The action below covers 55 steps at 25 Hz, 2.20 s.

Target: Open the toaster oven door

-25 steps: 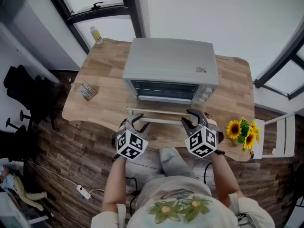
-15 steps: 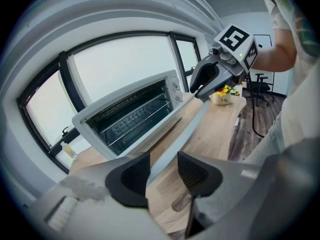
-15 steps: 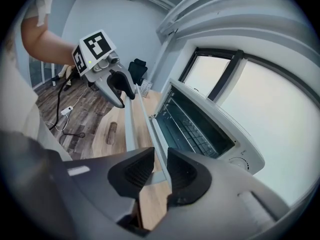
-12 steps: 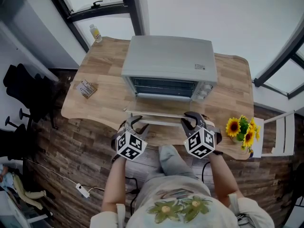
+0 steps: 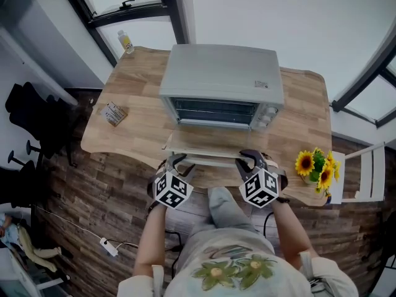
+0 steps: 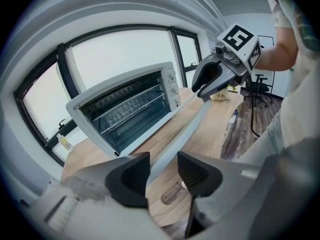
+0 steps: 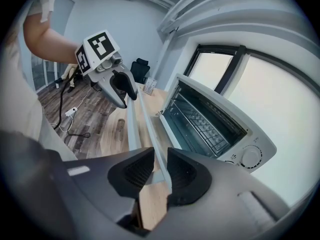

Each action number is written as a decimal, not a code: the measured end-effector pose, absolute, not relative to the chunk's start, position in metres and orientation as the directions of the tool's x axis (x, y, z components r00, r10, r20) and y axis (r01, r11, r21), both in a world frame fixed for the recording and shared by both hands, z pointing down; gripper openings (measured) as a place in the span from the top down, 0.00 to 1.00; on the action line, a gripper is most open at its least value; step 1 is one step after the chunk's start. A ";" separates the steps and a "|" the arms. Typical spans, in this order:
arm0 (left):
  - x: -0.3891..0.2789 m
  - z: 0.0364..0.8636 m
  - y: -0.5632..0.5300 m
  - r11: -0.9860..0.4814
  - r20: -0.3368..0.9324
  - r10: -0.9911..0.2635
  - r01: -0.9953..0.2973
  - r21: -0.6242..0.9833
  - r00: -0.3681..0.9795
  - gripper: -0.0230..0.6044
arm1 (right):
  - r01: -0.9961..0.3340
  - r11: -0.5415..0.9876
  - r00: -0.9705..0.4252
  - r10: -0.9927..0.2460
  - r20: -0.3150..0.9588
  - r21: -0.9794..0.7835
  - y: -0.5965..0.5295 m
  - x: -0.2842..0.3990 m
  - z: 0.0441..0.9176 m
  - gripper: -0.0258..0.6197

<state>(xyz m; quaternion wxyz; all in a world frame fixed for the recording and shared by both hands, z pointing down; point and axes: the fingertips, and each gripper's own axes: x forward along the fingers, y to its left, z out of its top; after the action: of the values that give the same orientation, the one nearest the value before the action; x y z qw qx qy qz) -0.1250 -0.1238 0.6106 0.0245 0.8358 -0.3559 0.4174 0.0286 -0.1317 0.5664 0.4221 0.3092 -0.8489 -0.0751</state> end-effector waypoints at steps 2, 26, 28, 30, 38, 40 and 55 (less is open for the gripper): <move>-0.125 0.615 -0.121 -0.750 0.725 -0.564 -0.614 -0.248 0.396 0.68 | -0.462 0.802 -0.454 -0.581 0.675 0.379 -0.129 0.028 0.571 0.83; -0.145 0.649 -0.080 -0.660 0.746 -0.545 -0.745 -0.100 0.383 0.68 | -0.436 0.836 -0.446 -0.522 0.727 0.333 -0.102 0.026 0.623 0.80; -0.145 0.651 -0.079 -0.657 0.745 -0.546 -0.748 -0.097 0.383 0.68 | -0.428 0.841 -0.442 -0.515 0.735 0.332 -0.099 0.026 0.630 0.79; -0.146 0.652 -0.078 -0.655 0.747 -0.545 -0.750 -0.094 0.382 0.68 | -0.419 0.845 -0.436 -0.508 0.743 0.332 -0.097 0.026 0.636 0.79; -0.146 0.654 -0.075 -0.648 0.751 -0.539 -0.757 -0.082 0.380 0.68 | -0.391 0.864 -0.421 -0.475 0.772 0.319 -0.089 0.025 0.657 0.78; -0.146 0.654 -0.076 -0.650 0.752 -0.537 -0.756 -0.081 0.381 0.68 | -0.385 0.866 -0.414 -0.471 0.779 0.318 -0.088 0.025 0.664 0.78; -0.142 0.657 -0.078 -0.658 0.754 -0.524 -0.751 -0.061 0.397 0.68 | -0.408 0.880 -0.412 -0.415 0.811 0.243 -0.084 0.024 0.688 0.76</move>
<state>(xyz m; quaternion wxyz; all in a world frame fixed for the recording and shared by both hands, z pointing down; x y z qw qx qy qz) -0.1423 -0.0783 0.6569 0.1458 0.8230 -0.3872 0.3893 0.0235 -0.0842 0.6878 0.4838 0.2447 -0.8403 -0.0037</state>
